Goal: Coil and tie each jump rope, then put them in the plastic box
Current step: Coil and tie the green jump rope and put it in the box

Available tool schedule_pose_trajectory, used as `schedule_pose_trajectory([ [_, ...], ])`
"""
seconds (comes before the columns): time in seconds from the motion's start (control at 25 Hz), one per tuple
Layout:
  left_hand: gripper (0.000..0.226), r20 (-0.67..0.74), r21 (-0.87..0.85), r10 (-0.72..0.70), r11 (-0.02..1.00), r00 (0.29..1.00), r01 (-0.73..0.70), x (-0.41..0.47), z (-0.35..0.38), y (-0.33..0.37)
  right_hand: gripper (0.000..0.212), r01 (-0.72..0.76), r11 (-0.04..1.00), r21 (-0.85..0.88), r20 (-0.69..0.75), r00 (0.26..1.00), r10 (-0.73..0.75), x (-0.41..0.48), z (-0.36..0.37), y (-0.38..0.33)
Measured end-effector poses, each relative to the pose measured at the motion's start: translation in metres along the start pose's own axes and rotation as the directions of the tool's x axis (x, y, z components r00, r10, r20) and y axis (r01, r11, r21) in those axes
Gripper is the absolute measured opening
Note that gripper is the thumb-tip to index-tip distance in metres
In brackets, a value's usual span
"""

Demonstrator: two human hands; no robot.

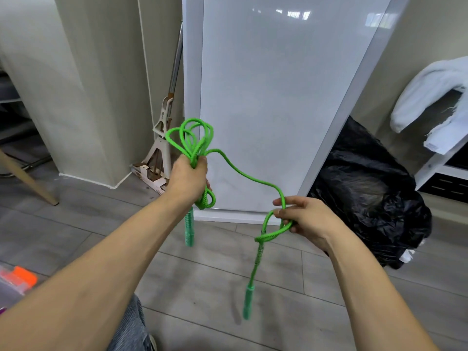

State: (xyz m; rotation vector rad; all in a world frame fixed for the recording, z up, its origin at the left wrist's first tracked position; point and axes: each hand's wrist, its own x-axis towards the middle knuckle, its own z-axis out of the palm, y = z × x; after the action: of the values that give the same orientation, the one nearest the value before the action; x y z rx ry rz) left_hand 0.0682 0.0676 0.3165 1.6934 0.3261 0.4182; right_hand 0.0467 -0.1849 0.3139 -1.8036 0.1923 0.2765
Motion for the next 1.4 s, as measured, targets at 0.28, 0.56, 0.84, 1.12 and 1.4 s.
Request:
schedule_pose_trajectory([
  [0.28, 0.019, 0.586, -0.075, 0.039, 0.997, 0.810, 0.006, -0.052, 0.015, 0.020, 0.009, -0.083, 0.884, 0.461, -0.070, 0.989, 0.129, -0.017, 0.017, -0.029],
  [0.56, 0.008, 0.716, 0.012, 0.039, 0.998, 0.697, -0.069, -0.063, 0.011, 0.028, 0.009, -0.127, 0.769, 0.626, -0.058, 0.976, 0.209, -0.018, 0.015, -0.035],
  [0.84, 0.015, 0.497, -0.307, -0.022, 0.931, 0.867, 0.200, -0.053, 0.022, 0.021, 0.032, -0.048, 0.938, 0.343, -0.148, 0.983, 0.104, -0.011, 0.027, -0.026],
  [1.12, 0.015, 0.450, -0.514, -0.072, 0.794, 0.890, 0.325, -0.036, 0.015, 0.027, 0.063, 0.071, 0.874, -0.481, 0.481, 0.855, 0.195, -0.011, 0.044, 0.033],
  [1.4, 0.021, 0.438, -0.599, -0.107, 0.705, 0.893, 0.379, -0.033, 0.007, 0.032, 0.069, 0.117, 0.869, -0.481, 0.446, 0.886, 0.127, -0.004, 0.098, 0.080],
])
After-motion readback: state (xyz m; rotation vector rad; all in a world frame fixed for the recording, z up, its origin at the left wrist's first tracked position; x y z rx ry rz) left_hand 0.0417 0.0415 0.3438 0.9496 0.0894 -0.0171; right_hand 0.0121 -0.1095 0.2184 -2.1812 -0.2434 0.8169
